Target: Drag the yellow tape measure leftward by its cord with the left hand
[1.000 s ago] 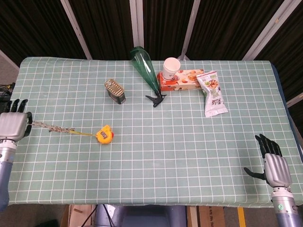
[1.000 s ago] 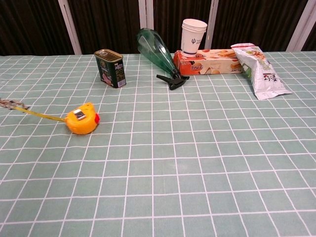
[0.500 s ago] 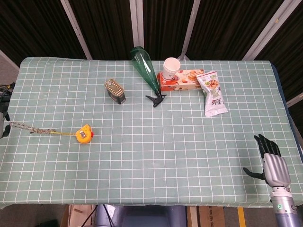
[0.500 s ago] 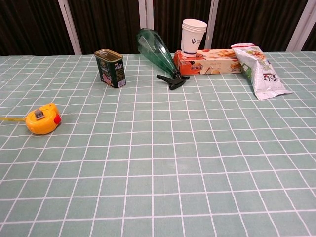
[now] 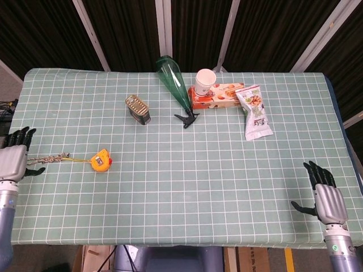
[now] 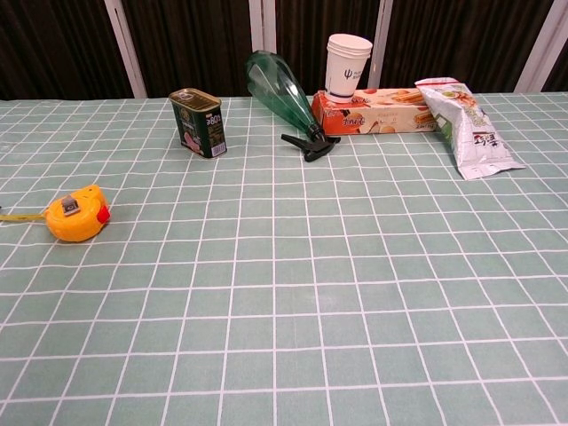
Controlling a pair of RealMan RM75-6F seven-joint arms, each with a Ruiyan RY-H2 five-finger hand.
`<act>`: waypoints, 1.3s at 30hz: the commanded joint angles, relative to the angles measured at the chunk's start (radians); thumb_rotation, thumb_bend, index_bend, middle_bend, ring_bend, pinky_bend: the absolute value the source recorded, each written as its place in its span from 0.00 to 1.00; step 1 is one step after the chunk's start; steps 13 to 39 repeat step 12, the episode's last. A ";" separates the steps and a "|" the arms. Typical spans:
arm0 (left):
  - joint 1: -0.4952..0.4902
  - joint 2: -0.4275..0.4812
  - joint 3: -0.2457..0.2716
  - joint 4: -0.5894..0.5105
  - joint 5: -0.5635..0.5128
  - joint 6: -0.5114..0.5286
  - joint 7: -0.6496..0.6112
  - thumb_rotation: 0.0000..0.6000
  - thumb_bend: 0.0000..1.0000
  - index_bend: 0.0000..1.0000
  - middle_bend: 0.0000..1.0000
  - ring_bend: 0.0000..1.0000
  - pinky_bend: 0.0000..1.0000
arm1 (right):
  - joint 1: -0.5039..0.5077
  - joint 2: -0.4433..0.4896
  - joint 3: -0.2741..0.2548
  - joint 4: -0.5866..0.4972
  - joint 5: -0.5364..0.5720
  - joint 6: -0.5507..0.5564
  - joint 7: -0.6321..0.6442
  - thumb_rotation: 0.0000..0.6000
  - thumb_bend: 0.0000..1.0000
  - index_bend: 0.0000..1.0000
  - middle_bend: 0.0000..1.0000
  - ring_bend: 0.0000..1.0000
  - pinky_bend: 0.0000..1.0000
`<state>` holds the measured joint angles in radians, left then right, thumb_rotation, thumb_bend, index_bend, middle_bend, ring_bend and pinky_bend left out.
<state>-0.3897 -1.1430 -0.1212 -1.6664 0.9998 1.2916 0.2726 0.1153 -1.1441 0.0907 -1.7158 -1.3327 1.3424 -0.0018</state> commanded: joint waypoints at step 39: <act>0.126 -0.119 0.160 -0.059 0.409 0.167 -0.003 1.00 0.03 0.00 0.00 0.00 0.00 | 0.002 -0.018 -0.015 0.042 -0.068 0.032 -0.030 1.00 0.17 0.00 0.00 0.00 0.00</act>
